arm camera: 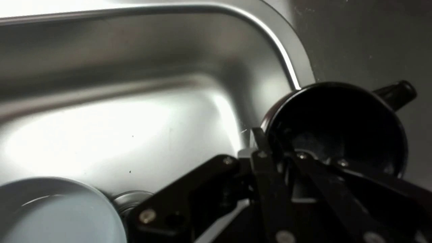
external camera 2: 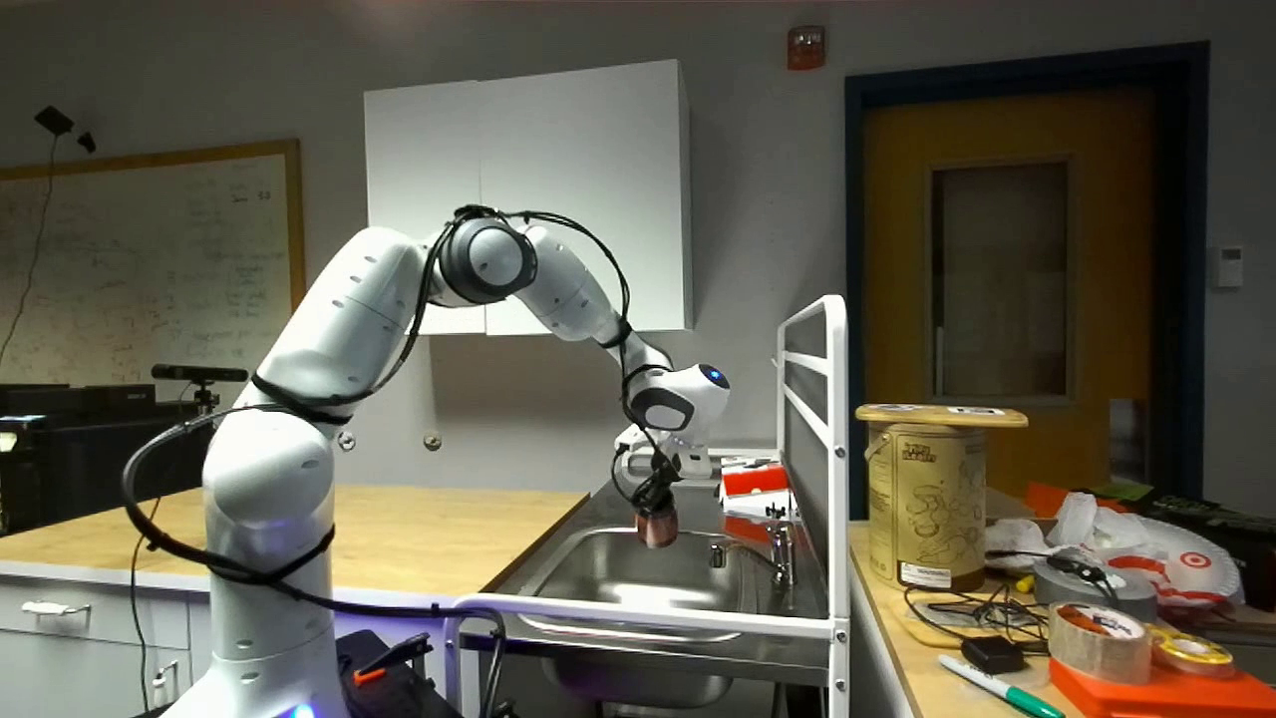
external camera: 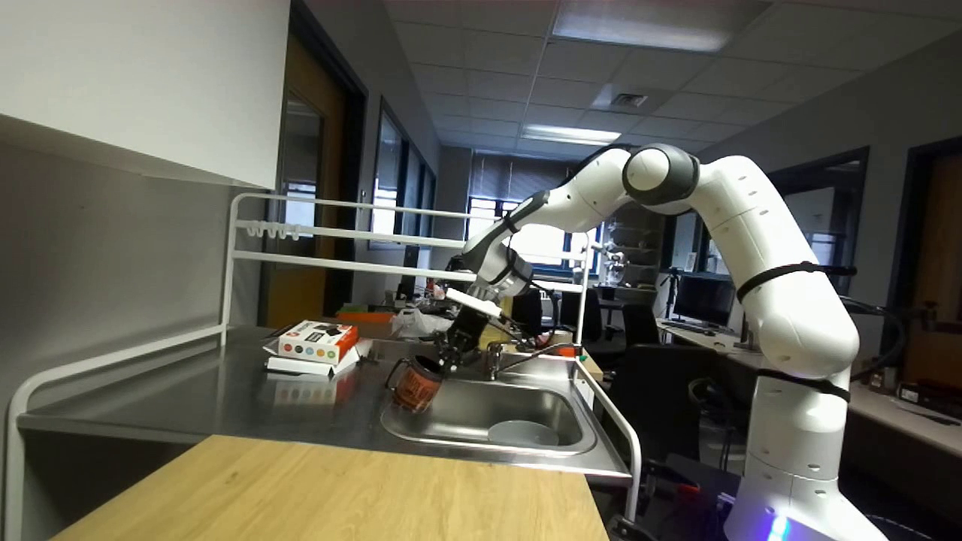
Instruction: Put the cup in the sink
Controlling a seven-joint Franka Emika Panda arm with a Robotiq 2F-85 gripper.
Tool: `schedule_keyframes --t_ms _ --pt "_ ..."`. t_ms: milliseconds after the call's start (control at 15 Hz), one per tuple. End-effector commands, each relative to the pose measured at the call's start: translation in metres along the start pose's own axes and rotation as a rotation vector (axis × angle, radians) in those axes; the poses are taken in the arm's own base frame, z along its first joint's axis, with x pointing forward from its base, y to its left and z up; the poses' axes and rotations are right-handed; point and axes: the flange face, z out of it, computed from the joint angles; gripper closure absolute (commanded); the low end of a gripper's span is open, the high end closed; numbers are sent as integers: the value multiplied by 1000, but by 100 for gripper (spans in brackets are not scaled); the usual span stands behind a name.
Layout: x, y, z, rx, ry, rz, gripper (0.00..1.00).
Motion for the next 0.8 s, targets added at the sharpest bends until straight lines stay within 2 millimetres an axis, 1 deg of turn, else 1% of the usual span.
schedule_keyframes --t_ms 0,133,333,533,600,733 --pt "-21 54 -6 67 46 83 94" --pt "-28 87 1 83 49 131 94" --pt "-43 144 18 70 34 187 94" --pt "-68 206 35 34 8 218 94" --pt "-74 222 40 11 4 226 94" --pt "-81 238 48 -50 3 249 94"
